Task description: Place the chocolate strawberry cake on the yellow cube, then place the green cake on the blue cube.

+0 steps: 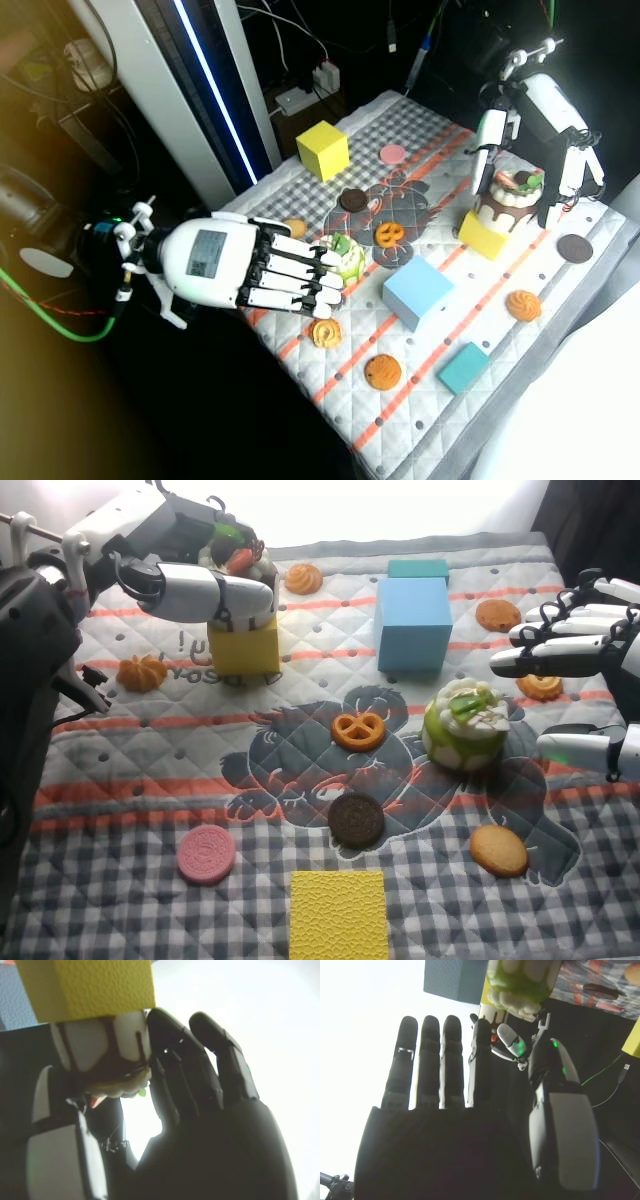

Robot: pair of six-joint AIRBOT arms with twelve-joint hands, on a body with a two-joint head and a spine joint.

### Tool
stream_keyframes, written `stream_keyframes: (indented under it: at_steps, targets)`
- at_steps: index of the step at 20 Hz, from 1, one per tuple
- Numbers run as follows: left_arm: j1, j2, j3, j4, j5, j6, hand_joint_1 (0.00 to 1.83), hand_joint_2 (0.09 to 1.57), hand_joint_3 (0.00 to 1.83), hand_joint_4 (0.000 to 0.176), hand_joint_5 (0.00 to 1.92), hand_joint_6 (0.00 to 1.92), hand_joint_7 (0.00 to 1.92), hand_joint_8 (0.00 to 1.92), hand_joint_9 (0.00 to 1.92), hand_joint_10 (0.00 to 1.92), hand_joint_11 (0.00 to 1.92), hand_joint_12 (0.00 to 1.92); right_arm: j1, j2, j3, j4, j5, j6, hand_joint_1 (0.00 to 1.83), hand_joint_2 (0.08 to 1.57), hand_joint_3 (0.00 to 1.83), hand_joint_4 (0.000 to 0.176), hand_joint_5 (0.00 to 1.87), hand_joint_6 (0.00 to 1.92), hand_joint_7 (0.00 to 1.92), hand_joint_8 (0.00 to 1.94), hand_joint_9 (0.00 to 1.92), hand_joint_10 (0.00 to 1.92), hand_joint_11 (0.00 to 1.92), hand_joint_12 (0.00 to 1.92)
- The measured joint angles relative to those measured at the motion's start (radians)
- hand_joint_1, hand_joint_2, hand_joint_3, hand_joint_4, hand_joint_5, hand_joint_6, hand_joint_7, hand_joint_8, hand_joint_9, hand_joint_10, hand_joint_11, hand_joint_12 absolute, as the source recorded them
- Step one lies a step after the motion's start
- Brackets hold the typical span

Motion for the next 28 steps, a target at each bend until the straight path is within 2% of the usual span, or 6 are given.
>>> stream_keyframes:
  at_steps: [9, 11, 16, 19, 24, 28]
  targets:
    - [0.01, 0.002, -0.003, 0.002, 0.003, 0.002, 0.72, 0.89, 0.0, 0.004, 0.56, 0.0, 0.54, 0.72, 0.55, 1.17, 0.23, 1.67, 0.0, 0.0, 0.0, 0.001, 0.0, 0.002, 0.46, 1.22, 0.0, 0.084, 0.54, 0.0, 0.45, 0.01, 0.36, 0.01, 0.02, 0.78]
    - [0.01, 0.003, -0.005, 0.002, 0.003, 0.002, 0.72, 0.86, 0.0, 0.034, 0.48, 0.0, 0.48, 0.61, 0.46, 1.11, 0.12, 1.66, 0.0, 0.0, 0.0, 0.0, 0.0, 0.002, 0.46, 1.22, 0.0, 0.084, 0.54, 0.0, 0.44, 0.0, 0.35, 0.0, 0.0, 0.78]
    - [0.014, 0.015, -0.032, 0.019, 0.001, 0.0, 0.64, 0.81, 0.0, 0.082, 0.22, 0.0, 0.42, 0.01, 0.52, 0.08, 0.05, 1.21, 0.0, 0.0, 0.0, 0.0, 0.001, 0.003, 0.45, 1.23, 0.0, 0.088, 0.53, 0.0, 0.44, 0.0, 0.35, 0.0, 0.01, 0.78]
    - [0.014, 0.023, -0.042, 0.021, -0.004, 0.002, 0.65, 0.81, 0.0, 0.134, 0.15, 0.0, 0.32, 0.0, 0.4, 0.01, 0.0, 1.03, 0.0, 0.0, 0.0, 0.0, 0.0, 0.003, 0.45, 1.22, 0.0, 0.066, 0.54, 0.0, 0.45, 0.0, 0.36, 0.0, 0.03, 0.73]
    - [0.027, 0.048, -0.082, 0.034, -0.043, 0.001, 0.69, 0.81, 0.0, 0.173, 0.1, 0.0, 0.3, 0.0, 0.36, 0.0, 0.0, 0.93, 0.0, -0.003, 0.0, 0.0, 0.0, 0.003, 0.45, 1.23, 0.0, 0.091, 0.51, 0.0, 0.42, 0.0, 0.33, 0.0, 0.03, 0.72]
    - [0.1, 0.129, -0.175, 0.074, -0.132, -0.075, 0.77, 0.81, 0.0, 0.176, 0.08, 0.0, 0.12, 0.0, 0.13, 0.0, 0.0, 0.67, 0.0, -0.003, 0.0, 0.002, 0.0, 0.003, 0.44, 1.22, 0.0, 0.056, 0.54, 0.0, 0.44, 0.0, 0.34, 0.0, 0.0, 0.72]
